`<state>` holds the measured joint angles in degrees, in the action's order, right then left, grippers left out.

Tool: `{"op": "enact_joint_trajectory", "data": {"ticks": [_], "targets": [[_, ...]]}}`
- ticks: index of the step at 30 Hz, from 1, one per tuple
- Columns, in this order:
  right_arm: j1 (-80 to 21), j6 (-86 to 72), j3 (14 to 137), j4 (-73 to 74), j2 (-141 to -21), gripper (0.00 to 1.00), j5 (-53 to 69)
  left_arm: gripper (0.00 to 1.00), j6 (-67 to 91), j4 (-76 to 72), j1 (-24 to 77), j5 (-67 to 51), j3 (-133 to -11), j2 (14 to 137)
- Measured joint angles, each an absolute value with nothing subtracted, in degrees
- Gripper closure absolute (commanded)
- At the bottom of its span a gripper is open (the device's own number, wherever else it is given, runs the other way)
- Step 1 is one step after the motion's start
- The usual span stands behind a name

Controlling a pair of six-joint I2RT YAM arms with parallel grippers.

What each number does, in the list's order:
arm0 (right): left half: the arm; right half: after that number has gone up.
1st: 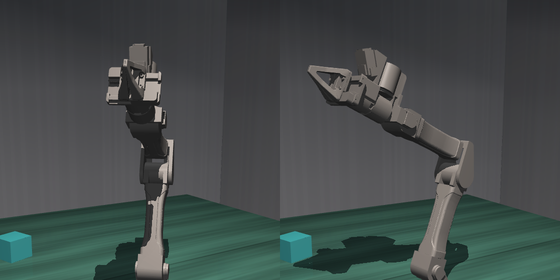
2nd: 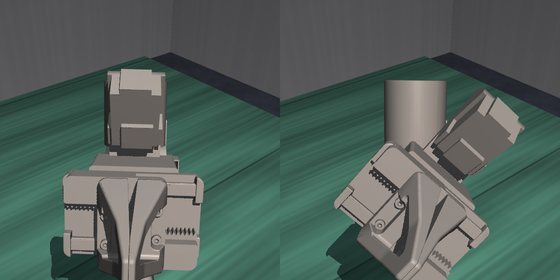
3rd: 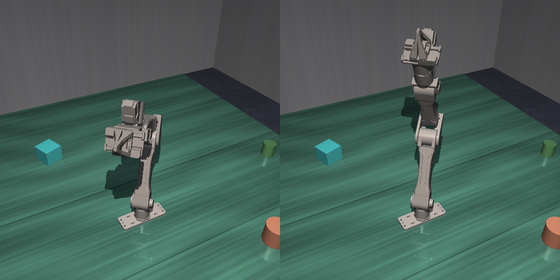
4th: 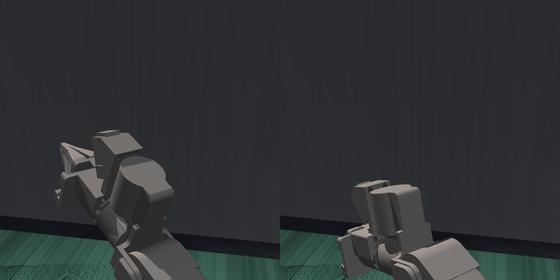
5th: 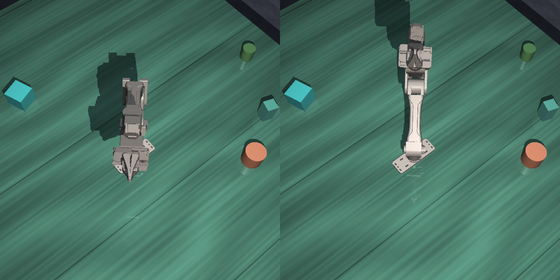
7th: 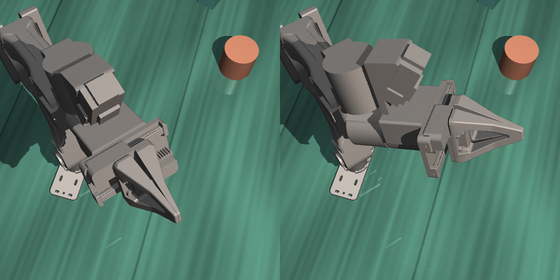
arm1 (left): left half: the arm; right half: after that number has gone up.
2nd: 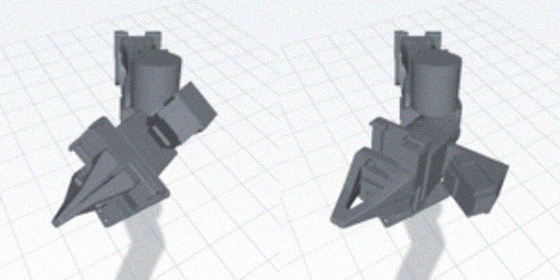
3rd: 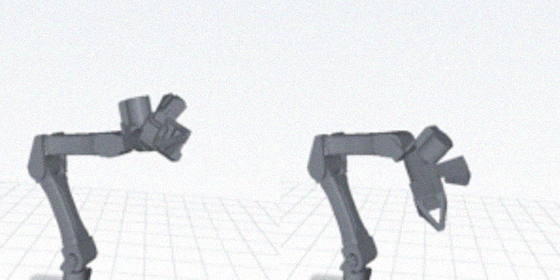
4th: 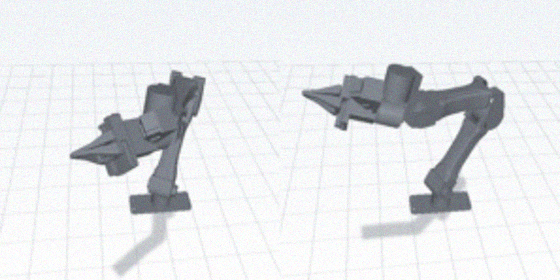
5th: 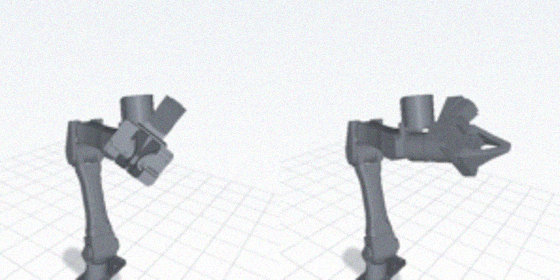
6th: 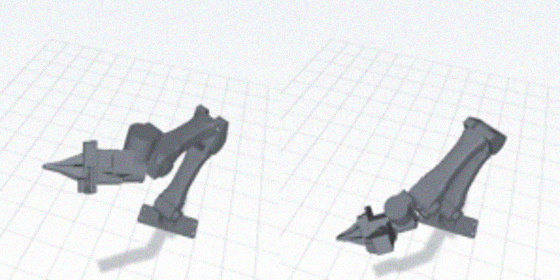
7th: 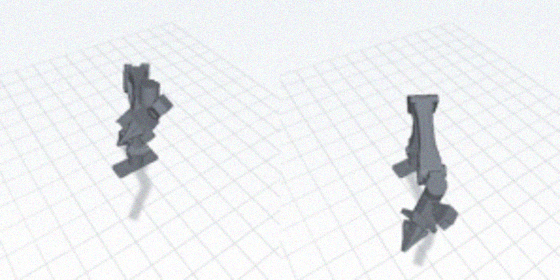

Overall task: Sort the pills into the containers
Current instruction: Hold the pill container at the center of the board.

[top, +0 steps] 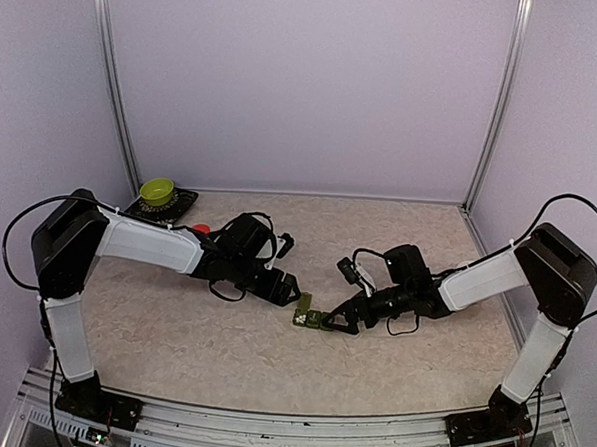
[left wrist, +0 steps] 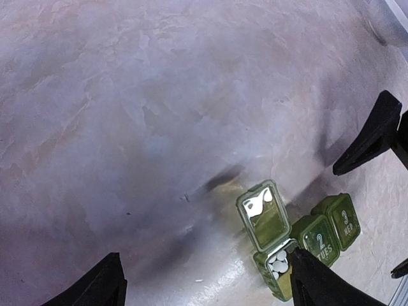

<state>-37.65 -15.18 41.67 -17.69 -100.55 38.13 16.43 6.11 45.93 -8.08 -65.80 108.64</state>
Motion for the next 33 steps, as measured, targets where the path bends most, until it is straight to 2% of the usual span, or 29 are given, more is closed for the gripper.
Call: {"op": "enact_joint_trajectory", "data": {"ticks": [18, 33], "targets": [[-42.85, 5.02, 41.65, -19.62, -101.51, 0.02, 27.75, 0.14, 19.55, 0.80, 44.60, -17.72, -68.10, 114.80], [-44.51, 12.91, 41.85, -22.63, -105.43, 0.18, 22.02, 0.15, 20.25, -2.83, 44.07, -22.79, -68.84, 116.62]]}}
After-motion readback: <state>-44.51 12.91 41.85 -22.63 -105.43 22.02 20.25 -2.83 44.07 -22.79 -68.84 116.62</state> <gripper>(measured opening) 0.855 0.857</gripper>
